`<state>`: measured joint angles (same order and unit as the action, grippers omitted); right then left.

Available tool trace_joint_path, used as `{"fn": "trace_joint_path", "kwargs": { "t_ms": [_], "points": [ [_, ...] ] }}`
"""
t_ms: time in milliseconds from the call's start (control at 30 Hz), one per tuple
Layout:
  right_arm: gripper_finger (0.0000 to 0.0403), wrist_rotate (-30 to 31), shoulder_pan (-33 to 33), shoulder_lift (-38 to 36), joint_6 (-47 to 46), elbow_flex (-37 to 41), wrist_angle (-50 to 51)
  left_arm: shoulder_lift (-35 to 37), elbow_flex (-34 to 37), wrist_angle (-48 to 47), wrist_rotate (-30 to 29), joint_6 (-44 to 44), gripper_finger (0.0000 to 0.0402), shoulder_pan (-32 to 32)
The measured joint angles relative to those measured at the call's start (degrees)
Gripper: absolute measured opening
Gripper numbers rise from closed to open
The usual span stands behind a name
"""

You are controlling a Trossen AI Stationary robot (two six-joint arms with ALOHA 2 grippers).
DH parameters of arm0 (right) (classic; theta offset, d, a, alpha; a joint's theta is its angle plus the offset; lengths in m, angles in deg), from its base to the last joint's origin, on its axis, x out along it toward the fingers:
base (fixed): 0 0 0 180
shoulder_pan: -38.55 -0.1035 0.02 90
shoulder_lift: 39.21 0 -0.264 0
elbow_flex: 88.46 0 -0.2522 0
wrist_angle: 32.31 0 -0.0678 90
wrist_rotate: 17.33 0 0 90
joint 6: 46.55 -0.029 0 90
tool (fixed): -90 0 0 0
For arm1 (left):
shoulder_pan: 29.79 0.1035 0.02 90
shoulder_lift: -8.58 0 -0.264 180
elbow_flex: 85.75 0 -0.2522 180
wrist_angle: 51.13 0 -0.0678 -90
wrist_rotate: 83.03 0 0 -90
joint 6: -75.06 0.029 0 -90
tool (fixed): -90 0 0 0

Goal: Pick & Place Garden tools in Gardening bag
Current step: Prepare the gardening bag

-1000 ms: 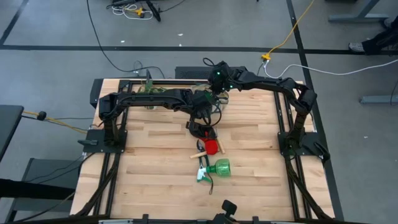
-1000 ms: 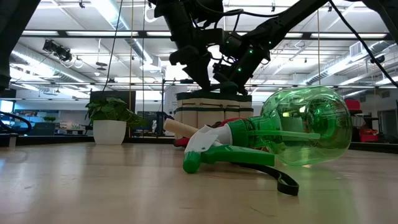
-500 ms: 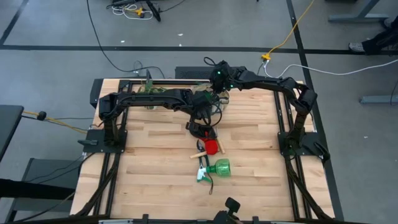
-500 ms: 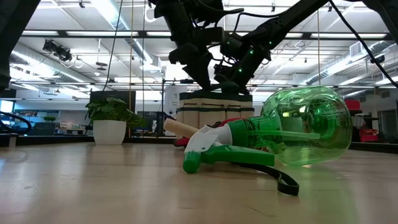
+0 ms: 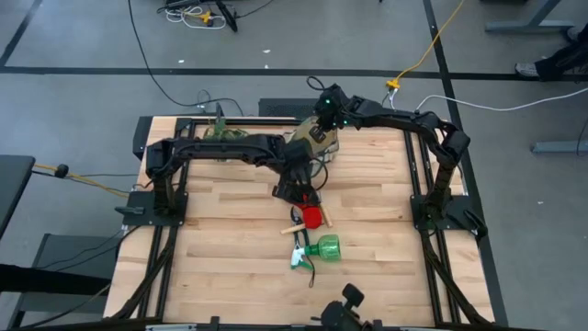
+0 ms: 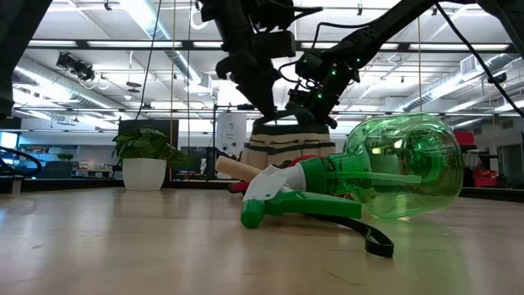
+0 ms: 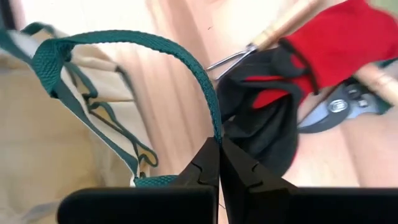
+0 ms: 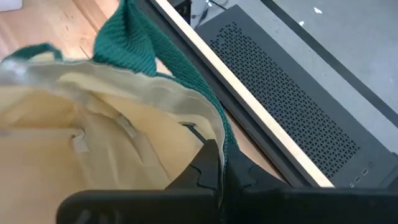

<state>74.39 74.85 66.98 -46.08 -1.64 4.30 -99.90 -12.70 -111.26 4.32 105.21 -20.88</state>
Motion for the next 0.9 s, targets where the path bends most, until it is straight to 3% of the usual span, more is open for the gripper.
{"fn": "trace_joint_path", "kwargs": {
  "t_ms": [733, 900],
  "points": [
    [0.0, 0.79, 1.96, 0.0, -3.02, 0.0, -0.96, 0.0, 0.0, -0.99, 2.74, -0.66, 0.0002, -5.82],
    [0.0, 1.06, 2.05, 0.0, -3.02, 0.0, -0.98, 0.0, -0.01, -0.9, 5.8, -0.96, 0.0002, -5.88]
  ]
}}
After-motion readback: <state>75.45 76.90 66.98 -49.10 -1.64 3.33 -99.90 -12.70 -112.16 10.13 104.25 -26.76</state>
